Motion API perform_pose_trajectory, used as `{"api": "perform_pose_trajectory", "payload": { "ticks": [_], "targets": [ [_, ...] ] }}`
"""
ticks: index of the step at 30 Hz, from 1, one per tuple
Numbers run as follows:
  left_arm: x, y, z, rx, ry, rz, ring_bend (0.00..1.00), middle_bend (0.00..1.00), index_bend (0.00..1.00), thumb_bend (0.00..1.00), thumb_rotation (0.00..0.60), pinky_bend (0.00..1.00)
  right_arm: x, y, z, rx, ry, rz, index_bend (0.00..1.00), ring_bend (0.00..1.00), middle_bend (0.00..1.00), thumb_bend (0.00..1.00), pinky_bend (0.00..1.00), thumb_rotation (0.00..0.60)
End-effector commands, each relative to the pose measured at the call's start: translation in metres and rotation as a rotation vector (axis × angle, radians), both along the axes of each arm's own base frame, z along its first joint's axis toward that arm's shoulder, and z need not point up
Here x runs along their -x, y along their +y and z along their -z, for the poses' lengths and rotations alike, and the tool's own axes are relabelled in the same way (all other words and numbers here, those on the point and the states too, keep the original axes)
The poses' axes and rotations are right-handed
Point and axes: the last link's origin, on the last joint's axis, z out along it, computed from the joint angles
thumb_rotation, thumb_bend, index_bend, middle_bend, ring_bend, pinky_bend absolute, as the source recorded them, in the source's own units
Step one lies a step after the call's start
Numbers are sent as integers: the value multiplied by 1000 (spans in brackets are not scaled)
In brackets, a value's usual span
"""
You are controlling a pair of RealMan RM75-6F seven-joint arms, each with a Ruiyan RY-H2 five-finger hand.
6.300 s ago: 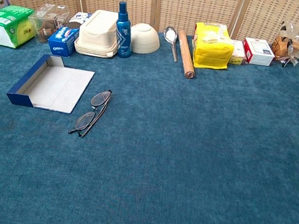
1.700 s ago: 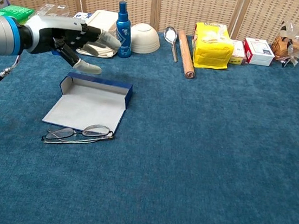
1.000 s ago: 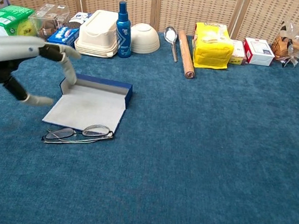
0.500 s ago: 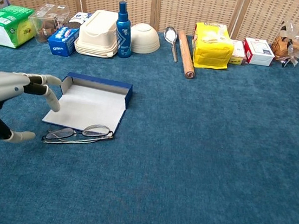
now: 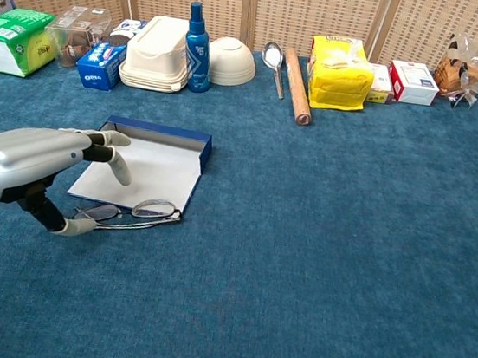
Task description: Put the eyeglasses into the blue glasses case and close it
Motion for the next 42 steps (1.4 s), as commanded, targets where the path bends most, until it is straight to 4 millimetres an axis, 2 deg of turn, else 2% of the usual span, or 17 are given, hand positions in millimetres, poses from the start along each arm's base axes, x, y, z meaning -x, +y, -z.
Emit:
{"api": "perform_pose_trajectory", "payload": {
  "ticks": [1, 10, 18, 24, 42],
  "targets": [
    [-4, 4, 7, 13, -8, 1, 0, 38, 259, 284, 600, 0, 1, 1, -1, 3, 1, 7, 71, 119, 272, 484, 133, 600],
    [-17, 13, 21, 19, -13, 26, 0, 47, 273, 284, 600, 0, 3, 6, -5, 12, 1, 21, 71, 119, 272, 483, 136, 600],
    [-19, 18, 28, 35, -15, 22, 0, 54, 295, 293, 600, 0, 4, 10, -8, 23, -9, 32, 70, 119, 272, 480, 139, 600],
    [-19, 18, 30, 51, -19, 14, 0, 59, 312, 337, 600, 0, 4, 12, -9, 28, -12, 37, 71, 119, 272, 477, 144, 600],
    [-6, 17, 12, 60, -55, -55, 0, 62, 313, 392, 600, 0, 2, 8, -6, 21, -24, 30, 70, 119, 273, 452, 151, 600]
  ]
}}
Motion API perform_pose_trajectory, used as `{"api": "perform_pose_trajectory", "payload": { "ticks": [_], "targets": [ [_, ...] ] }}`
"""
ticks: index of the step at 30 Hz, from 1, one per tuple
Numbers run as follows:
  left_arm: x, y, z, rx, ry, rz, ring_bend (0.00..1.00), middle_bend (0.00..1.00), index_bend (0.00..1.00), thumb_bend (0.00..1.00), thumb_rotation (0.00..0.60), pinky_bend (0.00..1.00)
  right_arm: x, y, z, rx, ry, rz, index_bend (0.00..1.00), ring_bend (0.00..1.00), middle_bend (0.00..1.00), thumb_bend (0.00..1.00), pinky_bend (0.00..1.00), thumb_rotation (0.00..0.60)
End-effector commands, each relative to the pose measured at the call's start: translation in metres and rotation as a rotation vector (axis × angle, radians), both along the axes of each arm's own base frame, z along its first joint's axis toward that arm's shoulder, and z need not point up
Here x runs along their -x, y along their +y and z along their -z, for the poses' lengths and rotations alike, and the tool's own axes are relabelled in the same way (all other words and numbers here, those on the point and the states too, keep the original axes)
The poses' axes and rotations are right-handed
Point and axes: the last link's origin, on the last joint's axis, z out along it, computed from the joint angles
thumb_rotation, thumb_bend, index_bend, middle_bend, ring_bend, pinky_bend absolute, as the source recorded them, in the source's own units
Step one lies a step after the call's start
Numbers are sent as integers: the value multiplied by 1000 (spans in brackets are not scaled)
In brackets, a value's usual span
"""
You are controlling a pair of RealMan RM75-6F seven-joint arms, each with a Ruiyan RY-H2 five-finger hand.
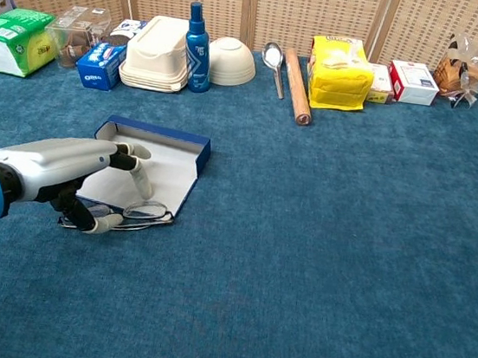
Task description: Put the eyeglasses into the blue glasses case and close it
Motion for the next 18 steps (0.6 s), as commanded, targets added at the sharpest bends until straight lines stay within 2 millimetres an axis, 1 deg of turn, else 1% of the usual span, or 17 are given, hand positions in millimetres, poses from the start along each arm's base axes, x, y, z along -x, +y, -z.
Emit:
{"api": "perform_pose_trajectory", "payload": {
  "ticks": [1, 6, 9, 18],
  "targets": [
    [2, 0, -4, -7, -3, -7, 0, 63, 318, 392, 600, 0, 0, 0, 0, 1, -2, -1, 70, 119, 272, 451, 151, 600],
    [2, -1, -12, -28, -19, 5, 0, 67, 355, 391, 600, 0, -3, 0, 1, 7, -11, -9, 69, 119, 273, 449, 154, 600],
    [3, -4, -12, -23, -9, 17, 0, 68, 377, 391, 600, 0, -4, 2, 1, 12, -14, -10, 68, 119, 273, 449, 156, 600],
    [5, -8, -13, -26, 8, 24, 0, 62, 363, 394, 600, 0, -4, 5, 0, 19, -17, -10, 67, 119, 273, 449, 161, 600]
  ]
}}
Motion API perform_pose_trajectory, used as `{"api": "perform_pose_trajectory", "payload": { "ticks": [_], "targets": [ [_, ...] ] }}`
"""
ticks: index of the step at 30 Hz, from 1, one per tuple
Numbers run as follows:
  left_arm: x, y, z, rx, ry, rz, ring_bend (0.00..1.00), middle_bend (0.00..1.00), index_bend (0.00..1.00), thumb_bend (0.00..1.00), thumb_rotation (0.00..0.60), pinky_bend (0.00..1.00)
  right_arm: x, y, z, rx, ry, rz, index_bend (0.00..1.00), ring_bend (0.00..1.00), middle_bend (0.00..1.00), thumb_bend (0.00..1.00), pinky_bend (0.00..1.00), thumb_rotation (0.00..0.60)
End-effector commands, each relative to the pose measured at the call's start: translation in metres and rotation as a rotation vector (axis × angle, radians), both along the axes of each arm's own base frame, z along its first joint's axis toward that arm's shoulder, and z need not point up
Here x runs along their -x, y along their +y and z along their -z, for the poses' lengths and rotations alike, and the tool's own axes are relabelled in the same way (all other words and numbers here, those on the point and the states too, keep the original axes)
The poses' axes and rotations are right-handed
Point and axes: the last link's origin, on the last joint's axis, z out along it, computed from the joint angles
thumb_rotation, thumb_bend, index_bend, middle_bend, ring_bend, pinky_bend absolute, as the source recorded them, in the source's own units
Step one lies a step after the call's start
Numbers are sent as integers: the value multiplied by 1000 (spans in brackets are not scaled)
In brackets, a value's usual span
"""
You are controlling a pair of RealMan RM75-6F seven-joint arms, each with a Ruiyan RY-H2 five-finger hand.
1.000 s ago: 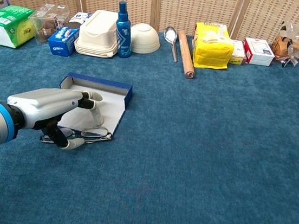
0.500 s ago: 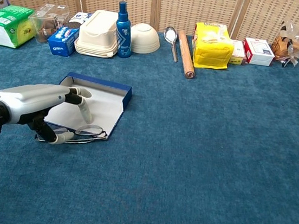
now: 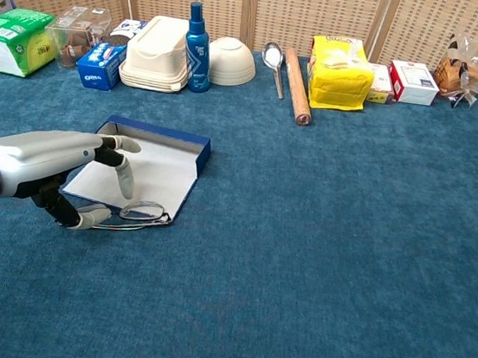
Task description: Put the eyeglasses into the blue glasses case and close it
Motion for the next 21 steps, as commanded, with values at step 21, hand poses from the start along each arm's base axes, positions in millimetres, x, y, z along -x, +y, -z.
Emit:
{"api": "perform_pose_trajectory", "payload": {
  "ticks": [21],
  "targets": [
    [3, -8, 9, -8, 37, -6, 0, 53, 371, 392, 600, 0, 3, 5, -3, 14, -20, 0, 62, 119, 273, 428, 165, 600]
  ]
}}
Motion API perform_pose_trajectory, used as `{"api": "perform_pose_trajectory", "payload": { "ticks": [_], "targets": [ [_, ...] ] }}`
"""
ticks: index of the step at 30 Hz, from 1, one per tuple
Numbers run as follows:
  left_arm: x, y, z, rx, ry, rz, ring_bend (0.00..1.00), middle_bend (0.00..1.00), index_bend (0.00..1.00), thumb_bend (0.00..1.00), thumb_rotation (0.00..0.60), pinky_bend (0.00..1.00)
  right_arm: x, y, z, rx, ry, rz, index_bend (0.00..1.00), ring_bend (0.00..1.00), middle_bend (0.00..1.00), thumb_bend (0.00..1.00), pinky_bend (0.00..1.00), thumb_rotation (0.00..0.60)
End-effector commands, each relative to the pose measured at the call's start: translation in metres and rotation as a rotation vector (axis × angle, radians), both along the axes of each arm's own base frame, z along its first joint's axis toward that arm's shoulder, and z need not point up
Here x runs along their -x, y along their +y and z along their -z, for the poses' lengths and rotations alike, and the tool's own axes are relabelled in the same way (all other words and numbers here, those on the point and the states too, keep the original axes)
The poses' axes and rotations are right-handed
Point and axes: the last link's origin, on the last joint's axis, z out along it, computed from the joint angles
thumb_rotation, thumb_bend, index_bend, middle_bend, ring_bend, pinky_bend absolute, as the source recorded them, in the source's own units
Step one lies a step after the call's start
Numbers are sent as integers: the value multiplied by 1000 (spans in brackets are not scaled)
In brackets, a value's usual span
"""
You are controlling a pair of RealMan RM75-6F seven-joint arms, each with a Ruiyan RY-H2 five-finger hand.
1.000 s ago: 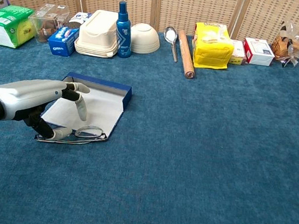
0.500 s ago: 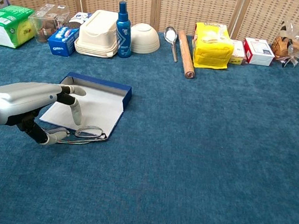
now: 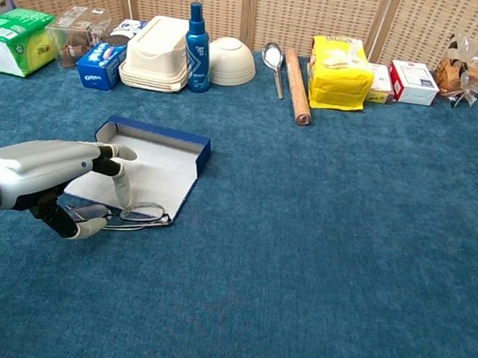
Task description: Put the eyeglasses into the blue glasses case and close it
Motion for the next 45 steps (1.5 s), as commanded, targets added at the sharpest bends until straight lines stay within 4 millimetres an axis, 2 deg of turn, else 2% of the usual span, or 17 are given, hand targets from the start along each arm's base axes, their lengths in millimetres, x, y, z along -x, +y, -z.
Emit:
{"api": "perform_pose_trajectory", "payload": {
  "ticks": [1, 4, 13, 25, 36, 38, 45],
  "targets": [
    [0, -1, 2, -4, 10, 5, 0, 55, 378, 393, 600, 0, 1, 1, -1, 4, -4, 2, 61, 119, 273, 426, 165, 600],
    [0, -1, 3, -16, 21, 7, 0, 62, 405, 404, 600, 0, 2, 2, -1, 7, -10, 1, 59, 119, 273, 415, 166, 600],
    [0, -6, 3, -14, 39, 16, 0, 77, 508, 523, 600, 0, 2, 4, -4, 21, -29, -6, 56, 119, 273, 401, 172, 600],
    [3, -7, -12, -26, 27, 7, 0, 73, 493, 543, 598, 0, 2, 8, -5, 34, -34, -10, 55, 116, 273, 401, 174, 600],
    [-4, 17, -24, -79, -18, 32, 0, 64, 468, 530, 598, 0, 0, 7, -5, 38, -31, -16, 52, 113, 273, 401, 174, 600],
    [-7, 30, -21, -103, -28, 42, 0, 63, 464, 531, 599, 0, -1, 7, -5, 43, -30, -16, 51, 113, 273, 402, 175, 600],
    [-6, 48, -5, -123, -32, 27, 0, 58, 462, 529, 598, 0, 0, 7, -6, 42, -29, -10, 50, 113, 274, 401, 175, 600]
  ]
}}
